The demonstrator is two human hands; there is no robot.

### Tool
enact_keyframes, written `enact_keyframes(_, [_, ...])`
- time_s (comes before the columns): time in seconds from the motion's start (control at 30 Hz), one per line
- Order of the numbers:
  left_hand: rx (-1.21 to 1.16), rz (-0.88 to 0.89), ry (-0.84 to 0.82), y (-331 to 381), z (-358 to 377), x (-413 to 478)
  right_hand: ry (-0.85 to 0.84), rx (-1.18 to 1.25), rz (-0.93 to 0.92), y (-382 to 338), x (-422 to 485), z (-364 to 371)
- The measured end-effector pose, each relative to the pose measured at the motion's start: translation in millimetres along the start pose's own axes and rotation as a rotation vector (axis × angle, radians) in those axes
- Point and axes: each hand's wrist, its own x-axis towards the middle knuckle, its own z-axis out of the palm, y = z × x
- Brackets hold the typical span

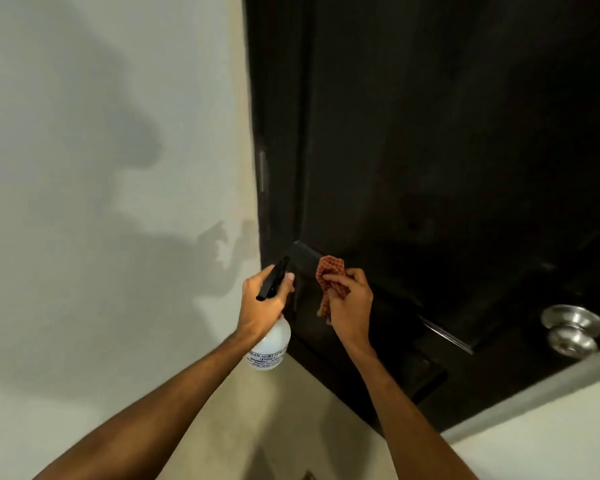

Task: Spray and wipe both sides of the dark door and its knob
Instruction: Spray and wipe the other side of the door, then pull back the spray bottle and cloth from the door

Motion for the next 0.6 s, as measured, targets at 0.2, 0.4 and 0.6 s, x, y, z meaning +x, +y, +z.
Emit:
enact_keyframes(0.2, [0.082,-0.034,0.244,-15,-125,-92,-0.254,0.035,0.009,-36,-91,78])
enact_keyframes(0.4, [0.162,-0.116,0.452,-31,-228,-201,-0.477,0.105,-0.072,-82,-197,130])
enact_keyframes(0.6, [0.232,-0.251,0.687,-53,-306,-307,-0.758,0.108,-0.111,-101,-290,190])
